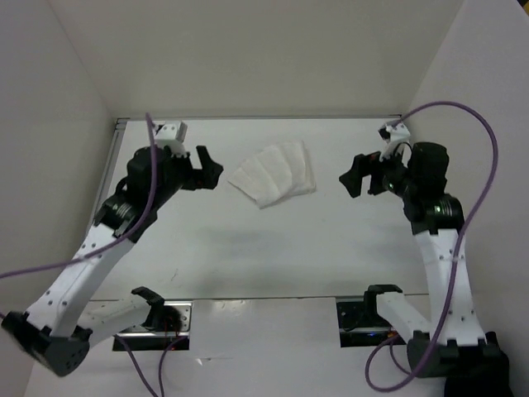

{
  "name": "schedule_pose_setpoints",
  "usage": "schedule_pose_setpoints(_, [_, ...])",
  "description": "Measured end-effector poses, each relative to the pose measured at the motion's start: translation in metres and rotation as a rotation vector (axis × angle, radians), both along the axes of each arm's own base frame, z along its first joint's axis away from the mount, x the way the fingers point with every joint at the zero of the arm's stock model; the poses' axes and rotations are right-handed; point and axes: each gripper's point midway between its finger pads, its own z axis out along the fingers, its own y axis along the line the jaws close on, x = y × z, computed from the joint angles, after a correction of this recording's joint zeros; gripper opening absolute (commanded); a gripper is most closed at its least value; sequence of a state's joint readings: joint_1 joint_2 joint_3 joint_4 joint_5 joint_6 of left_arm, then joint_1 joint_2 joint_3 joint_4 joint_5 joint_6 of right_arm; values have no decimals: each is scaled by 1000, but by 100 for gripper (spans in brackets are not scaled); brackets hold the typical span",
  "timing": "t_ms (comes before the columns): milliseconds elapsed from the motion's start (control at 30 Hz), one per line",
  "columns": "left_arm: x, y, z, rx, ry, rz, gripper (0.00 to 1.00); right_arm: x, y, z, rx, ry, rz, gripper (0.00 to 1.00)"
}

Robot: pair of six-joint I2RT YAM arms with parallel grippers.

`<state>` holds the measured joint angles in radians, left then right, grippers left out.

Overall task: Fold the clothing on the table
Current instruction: Fold the skirt

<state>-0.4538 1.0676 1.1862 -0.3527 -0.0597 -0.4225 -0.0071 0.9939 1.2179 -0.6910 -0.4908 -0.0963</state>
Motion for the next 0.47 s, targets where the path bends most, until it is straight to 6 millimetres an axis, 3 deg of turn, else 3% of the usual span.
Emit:
schedule_pose_setpoints(100, [-33,34,-11,22,-14,85,100,-33,-13,16,-13,-100,-83,99])
schedule_pose_setpoints(200, [-54,56,-15,34,-31,144,100,-55,-29,33,-4,-203,-179,99])
schedule_pose_setpoints(300, [-68,69,-23,50,-22,176,100,-60,-39,25,7,-196,-241,99])
schedule_pose_setpoints(467, [-86,79,-25,44,-30,185,100,-50,-52,3,11,-121,-310,99])
